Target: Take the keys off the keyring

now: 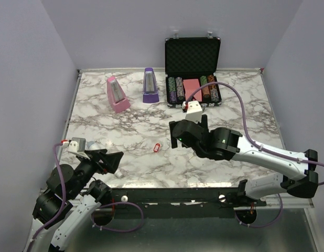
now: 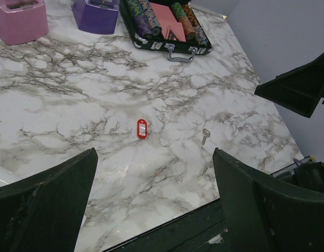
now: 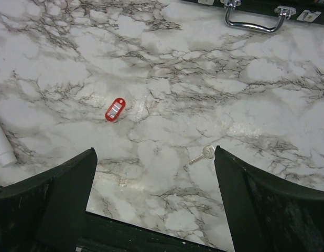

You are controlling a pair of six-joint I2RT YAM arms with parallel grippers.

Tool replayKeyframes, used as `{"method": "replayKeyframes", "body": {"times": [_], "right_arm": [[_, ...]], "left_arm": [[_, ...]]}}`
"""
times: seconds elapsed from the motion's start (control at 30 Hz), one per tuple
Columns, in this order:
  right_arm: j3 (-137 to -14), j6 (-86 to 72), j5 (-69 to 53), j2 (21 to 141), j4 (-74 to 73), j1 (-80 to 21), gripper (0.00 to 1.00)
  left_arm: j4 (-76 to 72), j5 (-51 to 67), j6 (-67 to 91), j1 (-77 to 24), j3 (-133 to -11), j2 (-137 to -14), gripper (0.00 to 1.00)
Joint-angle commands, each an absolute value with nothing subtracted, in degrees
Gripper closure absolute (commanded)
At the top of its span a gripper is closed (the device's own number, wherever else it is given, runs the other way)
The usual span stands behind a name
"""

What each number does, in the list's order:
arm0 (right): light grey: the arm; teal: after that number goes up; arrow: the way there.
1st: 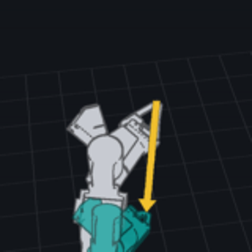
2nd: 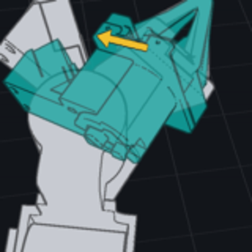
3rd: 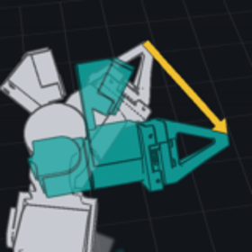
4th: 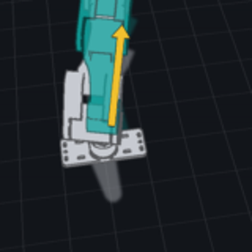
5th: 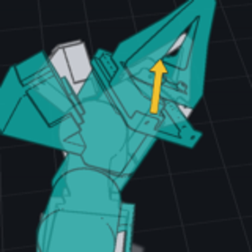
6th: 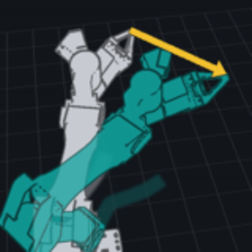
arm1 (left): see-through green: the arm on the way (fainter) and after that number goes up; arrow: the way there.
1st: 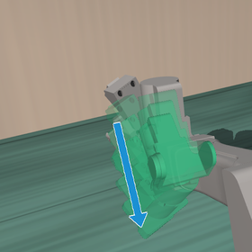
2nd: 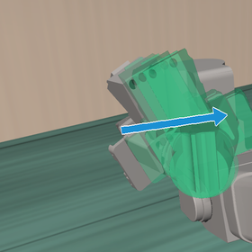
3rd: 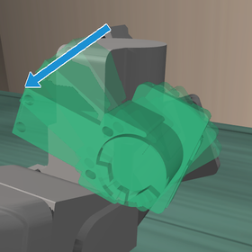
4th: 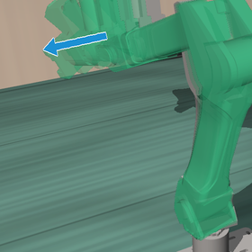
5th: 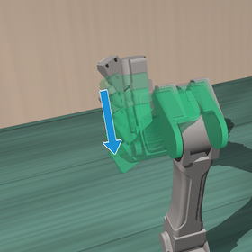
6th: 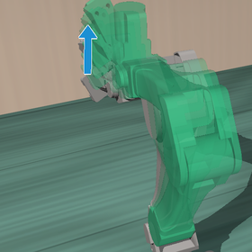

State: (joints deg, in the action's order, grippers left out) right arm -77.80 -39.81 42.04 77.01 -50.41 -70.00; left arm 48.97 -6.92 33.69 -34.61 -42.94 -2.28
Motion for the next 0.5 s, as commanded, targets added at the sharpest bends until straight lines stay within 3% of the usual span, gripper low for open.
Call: {"method": "replayKeyframes", "body": {"times": [0.0,0.47], "right_arm": [[-75.94,-42.27,40.61,72.69,-49.57,-69.61,0.0],[-66.19,-49.3,47.19,57.76,-46.94,-69.61,0.0]], "left_arm": [[48.08,-7.82,33.66,-34.8,-42.54,-2.72,0.01],[47.81,-7.65,33.31,-34.8,-42.45,-4.39,0.01]]}}
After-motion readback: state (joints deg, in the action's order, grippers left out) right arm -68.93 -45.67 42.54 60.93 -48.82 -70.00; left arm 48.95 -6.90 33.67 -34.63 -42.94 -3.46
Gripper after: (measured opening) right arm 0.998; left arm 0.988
